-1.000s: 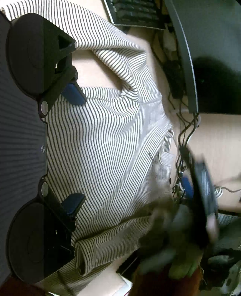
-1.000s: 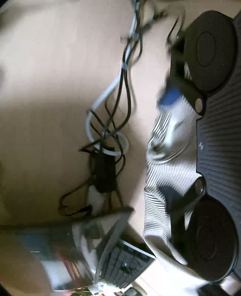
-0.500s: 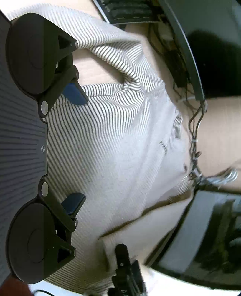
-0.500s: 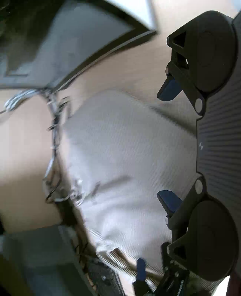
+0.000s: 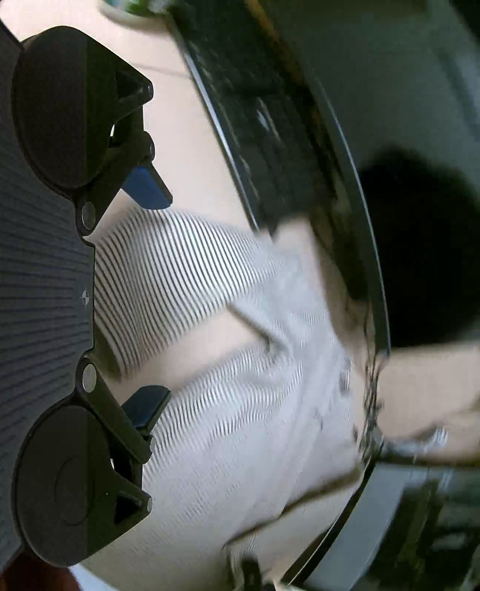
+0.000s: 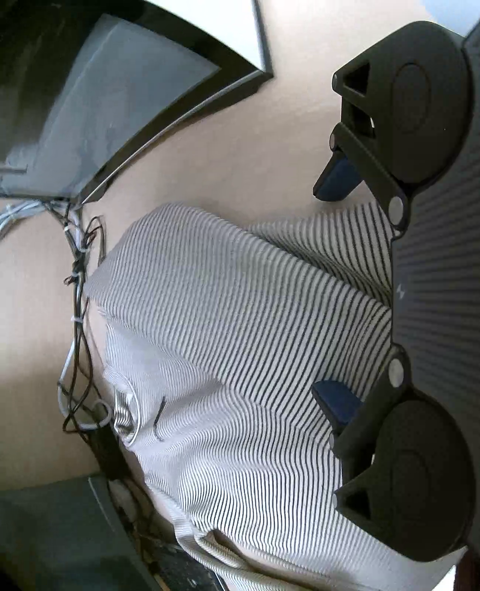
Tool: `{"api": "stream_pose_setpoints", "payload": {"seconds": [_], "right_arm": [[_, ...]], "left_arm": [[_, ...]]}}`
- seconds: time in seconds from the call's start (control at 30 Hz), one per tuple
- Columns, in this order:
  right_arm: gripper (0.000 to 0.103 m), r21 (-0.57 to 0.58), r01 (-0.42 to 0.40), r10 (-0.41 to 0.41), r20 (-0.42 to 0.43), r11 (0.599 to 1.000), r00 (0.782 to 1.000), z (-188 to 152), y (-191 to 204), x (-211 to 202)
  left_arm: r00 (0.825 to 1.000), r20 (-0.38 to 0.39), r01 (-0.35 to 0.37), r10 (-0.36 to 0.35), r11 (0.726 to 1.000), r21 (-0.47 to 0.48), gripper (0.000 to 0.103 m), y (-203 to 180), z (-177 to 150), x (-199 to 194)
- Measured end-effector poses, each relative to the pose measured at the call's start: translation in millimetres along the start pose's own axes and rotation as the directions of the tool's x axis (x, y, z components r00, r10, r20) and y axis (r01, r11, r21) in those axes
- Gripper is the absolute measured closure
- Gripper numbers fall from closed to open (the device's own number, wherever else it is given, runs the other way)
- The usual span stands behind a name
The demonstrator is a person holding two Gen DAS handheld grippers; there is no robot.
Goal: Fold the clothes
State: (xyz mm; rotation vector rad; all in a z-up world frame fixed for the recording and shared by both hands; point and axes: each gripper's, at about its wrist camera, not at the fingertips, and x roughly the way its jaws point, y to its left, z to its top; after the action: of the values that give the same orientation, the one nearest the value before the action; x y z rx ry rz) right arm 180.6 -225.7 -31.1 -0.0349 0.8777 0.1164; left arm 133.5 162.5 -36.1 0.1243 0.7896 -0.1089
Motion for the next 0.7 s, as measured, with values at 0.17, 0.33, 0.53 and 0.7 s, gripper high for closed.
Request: {"api": "stream_pose_setpoints", "payload": {"seconds": [0.17, 0.33, 0.53, 0.7], "right_arm": [[0.016, -0.422, 0.024, 0.036, 0.135, 0.906, 0.99, -14, 40, -47], [0.048, -0.539, 0.027, 0.02, 0.081, 0.842, 0.997, -28, 61, -18], [0.093, -0.506, 0.11, -0.036, 0.155, 0.856, 0.987, 5, 38, -20], [0.093, -0.27, 0.118, -0.03, 0.309, 0.956, 0.951, 81, -8, -61]], "left_arm": [[0.999, 0.019, 0.038, -0.034, 0.967, -0.252, 0.0, 24, 15, -6], [0.988, 0.074, 0.154, -0.139, 0.95, -0.27, 0.0, 0, 43, -4], [0.961, 0.098, 0.271, -0.258, 0.948, -0.168, 0.0, -49, 63, 0], [0.952, 0.08, 0.302, -0.294, 0.944, -0.132, 0.0, -73, 60, 4]]}}
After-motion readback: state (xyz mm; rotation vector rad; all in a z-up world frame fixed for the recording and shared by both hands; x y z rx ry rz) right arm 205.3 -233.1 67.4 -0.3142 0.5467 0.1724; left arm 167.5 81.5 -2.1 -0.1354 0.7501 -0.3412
